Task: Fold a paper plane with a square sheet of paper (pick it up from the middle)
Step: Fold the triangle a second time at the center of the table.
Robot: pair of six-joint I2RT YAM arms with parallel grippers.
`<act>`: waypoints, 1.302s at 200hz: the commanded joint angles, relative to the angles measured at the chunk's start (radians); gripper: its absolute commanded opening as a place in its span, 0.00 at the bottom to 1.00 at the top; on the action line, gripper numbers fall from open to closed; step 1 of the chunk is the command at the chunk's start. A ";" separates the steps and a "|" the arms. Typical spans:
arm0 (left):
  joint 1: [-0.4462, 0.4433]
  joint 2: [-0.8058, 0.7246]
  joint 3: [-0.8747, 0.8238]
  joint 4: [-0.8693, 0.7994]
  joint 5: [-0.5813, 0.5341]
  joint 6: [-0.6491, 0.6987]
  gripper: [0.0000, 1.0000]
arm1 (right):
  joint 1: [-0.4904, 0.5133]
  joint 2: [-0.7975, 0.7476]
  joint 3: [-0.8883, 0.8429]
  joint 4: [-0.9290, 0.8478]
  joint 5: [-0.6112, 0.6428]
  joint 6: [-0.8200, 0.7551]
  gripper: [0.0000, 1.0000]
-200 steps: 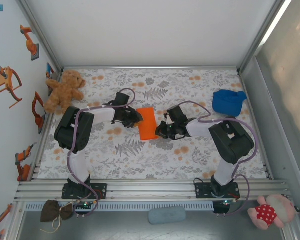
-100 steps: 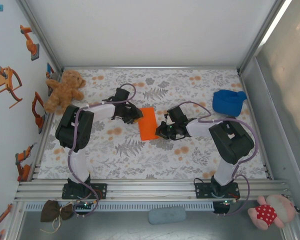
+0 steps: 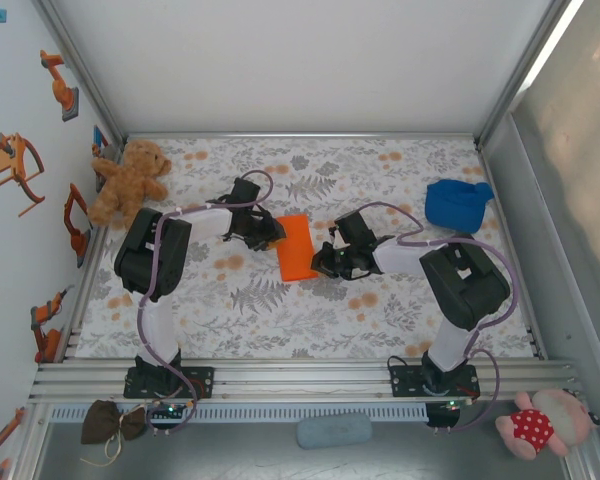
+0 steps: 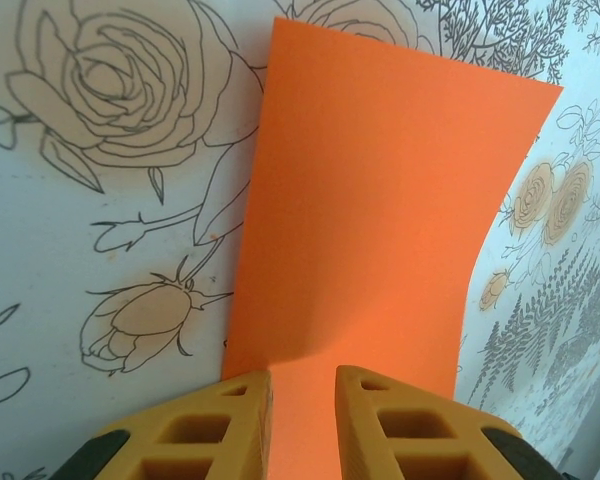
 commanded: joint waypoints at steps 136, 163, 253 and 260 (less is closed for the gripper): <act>0.004 0.048 0.008 -0.048 -0.004 0.020 0.21 | 0.037 0.128 0.185 0.081 -0.085 0.004 0.00; 0.004 0.046 0.006 -0.049 -0.003 0.020 0.21 | 0.040 0.162 0.197 0.110 -0.080 0.018 0.00; 0.004 0.044 0.002 -0.049 -0.003 0.018 0.21 | 0.044 0.225 0.234 0.159 -0.056 0.046 0.00; 0.005 0.044 0.002 -0.049 -0.003 0.018 0.21 | 0.043 0.227 0.234 0.158 -0.056 0.047 0.00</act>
